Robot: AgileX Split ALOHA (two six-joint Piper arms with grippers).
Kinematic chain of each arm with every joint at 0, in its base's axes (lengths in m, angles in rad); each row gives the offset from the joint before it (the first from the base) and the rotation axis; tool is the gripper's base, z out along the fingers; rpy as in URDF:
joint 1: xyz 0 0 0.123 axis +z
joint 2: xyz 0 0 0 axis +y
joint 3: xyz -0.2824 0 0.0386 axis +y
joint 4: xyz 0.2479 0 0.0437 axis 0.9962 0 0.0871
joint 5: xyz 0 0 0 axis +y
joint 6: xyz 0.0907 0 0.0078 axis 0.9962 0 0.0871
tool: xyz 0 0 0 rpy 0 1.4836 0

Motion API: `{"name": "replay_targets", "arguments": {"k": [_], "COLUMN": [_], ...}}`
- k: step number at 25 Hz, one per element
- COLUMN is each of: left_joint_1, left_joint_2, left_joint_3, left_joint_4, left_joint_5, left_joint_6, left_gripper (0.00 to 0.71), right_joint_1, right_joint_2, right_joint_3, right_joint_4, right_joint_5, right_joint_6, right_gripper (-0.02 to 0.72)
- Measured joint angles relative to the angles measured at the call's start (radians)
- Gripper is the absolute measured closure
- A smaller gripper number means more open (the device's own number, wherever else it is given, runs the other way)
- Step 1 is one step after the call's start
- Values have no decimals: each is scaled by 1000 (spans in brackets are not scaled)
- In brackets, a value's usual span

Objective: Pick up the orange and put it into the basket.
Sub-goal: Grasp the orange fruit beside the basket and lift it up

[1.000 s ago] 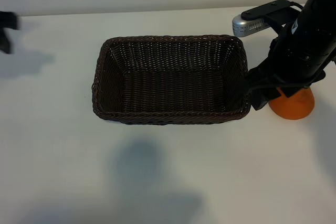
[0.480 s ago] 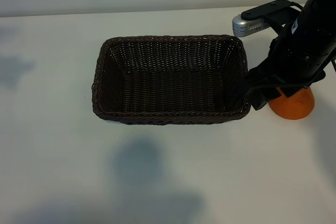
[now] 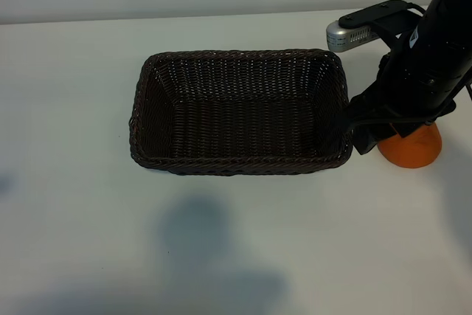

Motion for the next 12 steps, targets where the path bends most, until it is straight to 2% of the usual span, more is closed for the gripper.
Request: {"name": "replay_targets", "arguments": {"k": [8, 12], "left_joint_1": [-5, -31], "left_joint_2": [-235, -375], "left_joint_3": [362, 465], "left_joint_4": [-35, -40], "left_joint_5": [-33, 12], "left_joint_6": [-18, -23], "left_gripper": [114, 114], "right_joint_1": [0, 0], "right_joint_2": [0, 0], "right_joint_3": [0, 0], "right_joint_4": [-6, -10], "right_joint_5": [0, -1], "right_joint_6": [0, 0], "right_gripper": [143, 143]}}
